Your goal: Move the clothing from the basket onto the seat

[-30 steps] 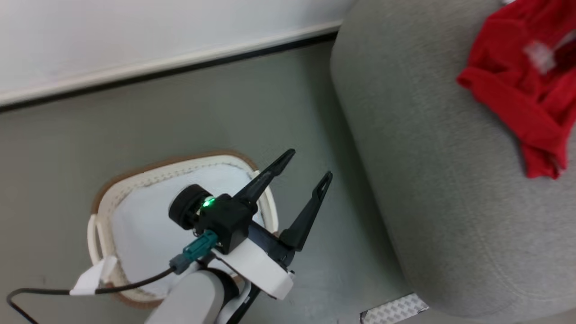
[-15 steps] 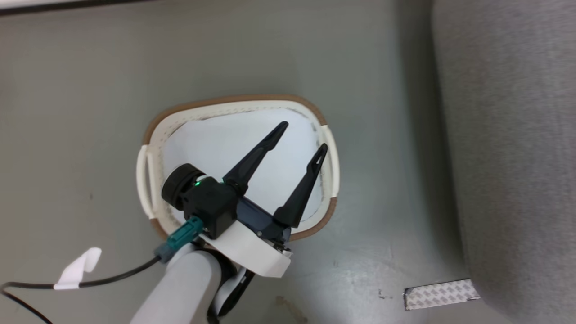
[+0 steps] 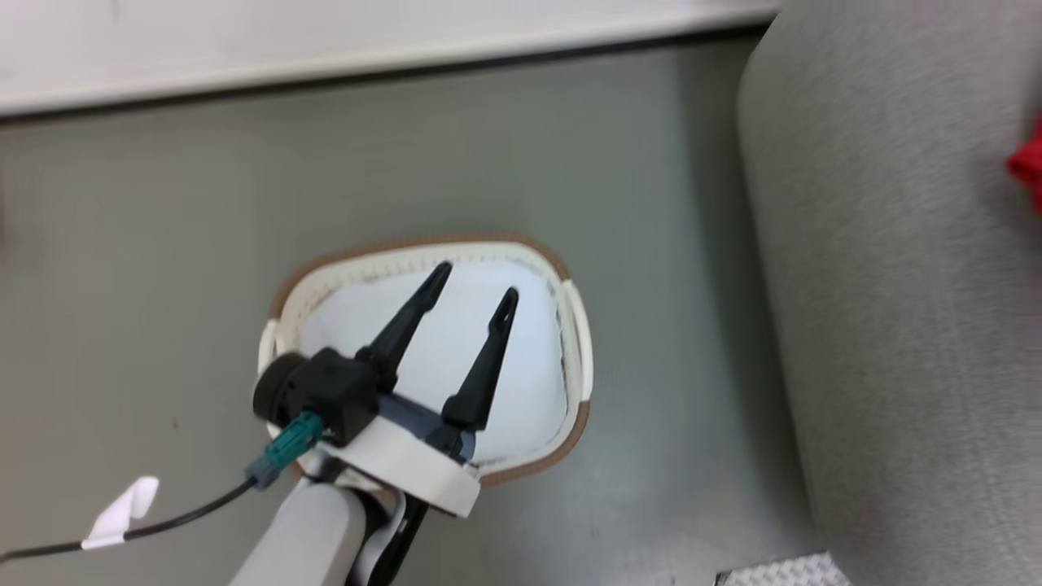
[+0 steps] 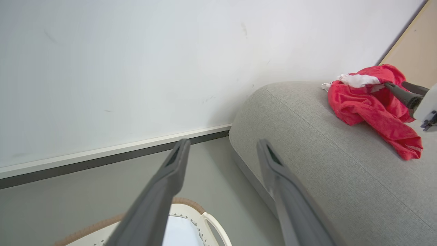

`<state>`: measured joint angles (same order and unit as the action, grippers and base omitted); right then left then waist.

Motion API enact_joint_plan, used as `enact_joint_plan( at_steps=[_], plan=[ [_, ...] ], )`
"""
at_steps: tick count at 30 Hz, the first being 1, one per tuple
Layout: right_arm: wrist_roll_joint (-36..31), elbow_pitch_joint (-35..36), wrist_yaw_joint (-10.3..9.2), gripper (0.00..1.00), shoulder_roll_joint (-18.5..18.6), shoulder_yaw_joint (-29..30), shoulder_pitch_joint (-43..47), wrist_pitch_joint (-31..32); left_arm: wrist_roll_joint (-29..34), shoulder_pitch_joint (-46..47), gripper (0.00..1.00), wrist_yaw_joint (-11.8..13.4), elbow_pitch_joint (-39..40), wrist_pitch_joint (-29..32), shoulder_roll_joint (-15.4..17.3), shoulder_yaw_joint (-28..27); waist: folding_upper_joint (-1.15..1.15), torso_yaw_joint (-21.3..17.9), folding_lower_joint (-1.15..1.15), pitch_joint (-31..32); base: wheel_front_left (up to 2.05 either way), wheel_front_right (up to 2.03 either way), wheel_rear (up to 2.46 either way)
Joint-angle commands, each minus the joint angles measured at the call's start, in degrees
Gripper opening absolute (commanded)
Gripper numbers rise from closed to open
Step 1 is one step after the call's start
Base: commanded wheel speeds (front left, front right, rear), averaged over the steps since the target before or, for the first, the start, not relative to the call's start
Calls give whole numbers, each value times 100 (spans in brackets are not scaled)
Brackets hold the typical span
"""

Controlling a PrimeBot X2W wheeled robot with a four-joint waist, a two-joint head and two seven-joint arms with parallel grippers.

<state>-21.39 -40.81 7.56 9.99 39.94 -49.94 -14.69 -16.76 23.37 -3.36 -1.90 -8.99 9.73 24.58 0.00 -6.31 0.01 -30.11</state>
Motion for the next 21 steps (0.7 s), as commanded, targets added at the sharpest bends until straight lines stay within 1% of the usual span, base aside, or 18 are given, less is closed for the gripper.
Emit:
enact_joint_plan(
  at_steps=[1, 2, 3, 4, 5, 8, 13, 17, 21],
  plan=[
    [265, 87, -15, 100, -90, -199, 364, -50, -113, -231, 100, 88, -108, -77, 31, -56, 0, -253, -1, 659, 0, 0, 0],
    [361, 163, -15, 100, -144, -339, 547, -56, -129, -299, 100, 123, -145, -107, 28, -91, 0, -271, -1, 792, 0, 0, 0],
    [361, 163, -15, 100, -144, -339, 547, -56, -129, -299, 100, 123, -145, -107, 28, -91, 0, -271, -1, 792, 0, 0, 0],
    [581, 485, -15, 100, -261, -647, 894, -51, -201, -464, 100, 197, -263, -154, 31, -146, 0, -292, -1, 1076, 0, 0, 0],
    [581, 485, -15, 100, -261, -647, 894, -51, -201, -464, 100, 197, -263, -154, 31, -146, 0, -292, -1, 1076, 0, 0, 0],
    [1012, 1039, -14, 100, -412, -1156, 1510, -49, -337, -731, 100, 255, -436, -257, 50, -253, 0, -282, -1, 1497, 0, 0, 0],
    [1667, 1762, -15, 100, -575, -1900, 2555, -50, -478, -1331, 100, 486, -869, -496, 101, -553, 0, -198, -1, 2259, 0, 0, 0],
    [2015, 2052, -15, 100, -677, -2511, 3362, -44, -595, -1882, 100, 621, -1178, -584, 131, -862, 0, -133, -1, 2760, 0, 0, 0],
    [2320, 2274, -15, 100, -706, -3152, 3977, -44, -641, -2210, 100, 608, -1288, -614, 139, -1215, 0, -77, -1, 2948, 0, 0, 0]
  ],
)
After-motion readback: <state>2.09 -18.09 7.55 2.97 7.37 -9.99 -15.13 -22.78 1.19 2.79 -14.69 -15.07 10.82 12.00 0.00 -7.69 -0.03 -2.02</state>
